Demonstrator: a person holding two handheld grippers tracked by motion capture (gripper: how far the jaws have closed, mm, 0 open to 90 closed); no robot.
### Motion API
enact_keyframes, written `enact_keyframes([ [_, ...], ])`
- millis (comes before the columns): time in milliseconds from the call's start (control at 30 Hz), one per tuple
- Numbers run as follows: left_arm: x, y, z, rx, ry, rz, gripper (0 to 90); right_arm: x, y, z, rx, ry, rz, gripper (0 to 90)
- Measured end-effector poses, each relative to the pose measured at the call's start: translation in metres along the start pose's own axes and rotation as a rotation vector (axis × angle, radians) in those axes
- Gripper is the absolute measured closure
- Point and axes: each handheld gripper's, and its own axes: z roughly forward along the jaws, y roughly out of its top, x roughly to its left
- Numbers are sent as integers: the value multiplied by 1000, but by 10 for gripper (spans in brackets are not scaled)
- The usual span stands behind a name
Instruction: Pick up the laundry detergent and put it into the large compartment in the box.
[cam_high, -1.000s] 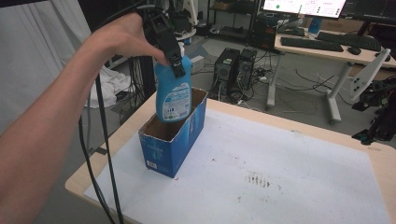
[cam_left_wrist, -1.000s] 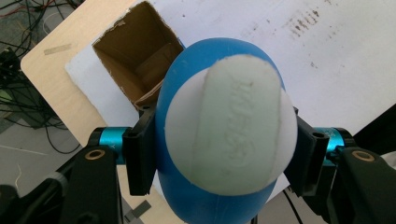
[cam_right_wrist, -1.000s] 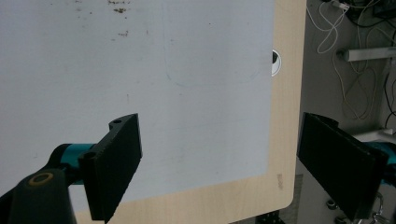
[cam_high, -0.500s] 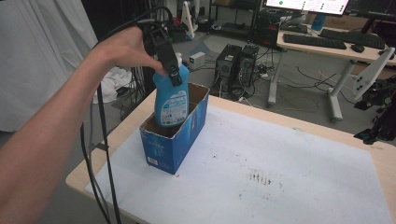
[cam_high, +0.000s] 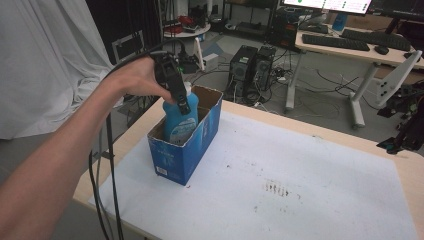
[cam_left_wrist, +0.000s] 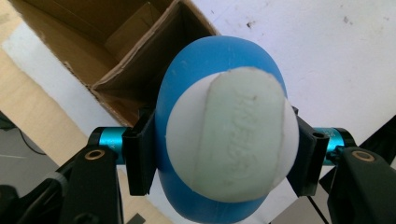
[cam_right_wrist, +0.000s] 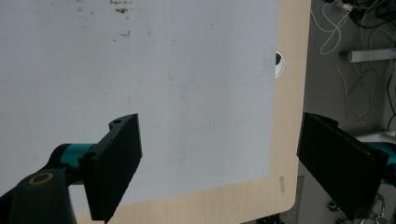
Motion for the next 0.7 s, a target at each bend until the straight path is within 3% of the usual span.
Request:
enact_keyframes([
  [133,2,-2,14,8,3,0,380,0,-1,2,11,2,-3,132],
  [267,2,-1,25,32,3,30,380,1,-1,4,13,7,-1,132],
  [567,2,-2,42,70,-3,74,380,2,-3,5,14,6,2,132],
  [700,3,-4,49,73,-10,74,380,2,-4,7,12,8,4,132],
])
